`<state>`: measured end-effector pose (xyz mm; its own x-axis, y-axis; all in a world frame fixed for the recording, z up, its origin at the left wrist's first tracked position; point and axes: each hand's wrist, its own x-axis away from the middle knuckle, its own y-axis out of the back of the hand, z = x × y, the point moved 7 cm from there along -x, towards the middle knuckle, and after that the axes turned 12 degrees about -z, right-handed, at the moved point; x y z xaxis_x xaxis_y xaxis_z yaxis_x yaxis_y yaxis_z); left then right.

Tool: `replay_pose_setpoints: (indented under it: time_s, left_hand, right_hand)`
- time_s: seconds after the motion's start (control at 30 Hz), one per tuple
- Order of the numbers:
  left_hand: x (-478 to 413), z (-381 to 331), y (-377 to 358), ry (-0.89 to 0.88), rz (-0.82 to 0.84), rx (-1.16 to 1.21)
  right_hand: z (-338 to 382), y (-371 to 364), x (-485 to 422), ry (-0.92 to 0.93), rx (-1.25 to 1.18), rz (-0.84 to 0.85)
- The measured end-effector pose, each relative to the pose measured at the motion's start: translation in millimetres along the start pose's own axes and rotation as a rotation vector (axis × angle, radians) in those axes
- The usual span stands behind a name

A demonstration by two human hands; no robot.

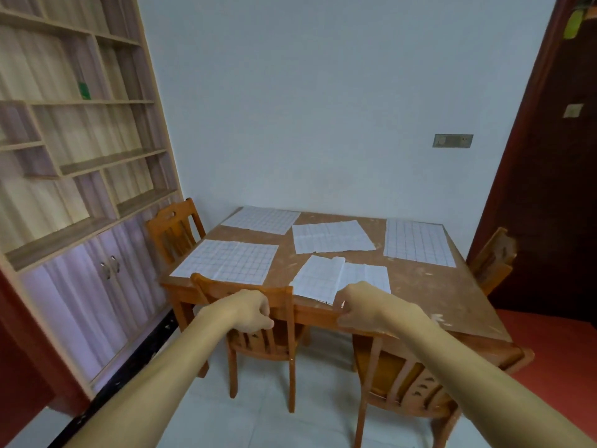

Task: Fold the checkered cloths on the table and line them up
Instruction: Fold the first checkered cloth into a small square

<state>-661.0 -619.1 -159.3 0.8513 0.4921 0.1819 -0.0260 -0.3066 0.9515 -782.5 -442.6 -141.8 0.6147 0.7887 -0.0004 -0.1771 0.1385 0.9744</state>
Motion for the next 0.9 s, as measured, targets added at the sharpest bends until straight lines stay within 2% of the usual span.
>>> replay_pose_setpoints:
  time_s: [0.3,0.47,0.67,0.9]
  left_hand:
    - [-123.0,17.3,22.9,-0.046,0.101,-0.081]
    - [-175.5,17.1,6.1,-0.081,0.23,-0.151]
    - [-242.5,12.4,-9.2,-0.097,0.243,-0.158]
    - [-328.3,-0.7,-34.1,-0.105,0.215,-0.109]
  right_hand:
    - [-15.6,-5.6,-111.5,-0.097,0.019,0.06]
    - [-38.9,-23.3,-154.2,-0.154,0.036,0.162]
    - [-80.8,-49.8,-208.3,-0.194,0.013,0.201]
    - [-127.2,-77.9,-283.0,-0.144,-0.057,0.214]
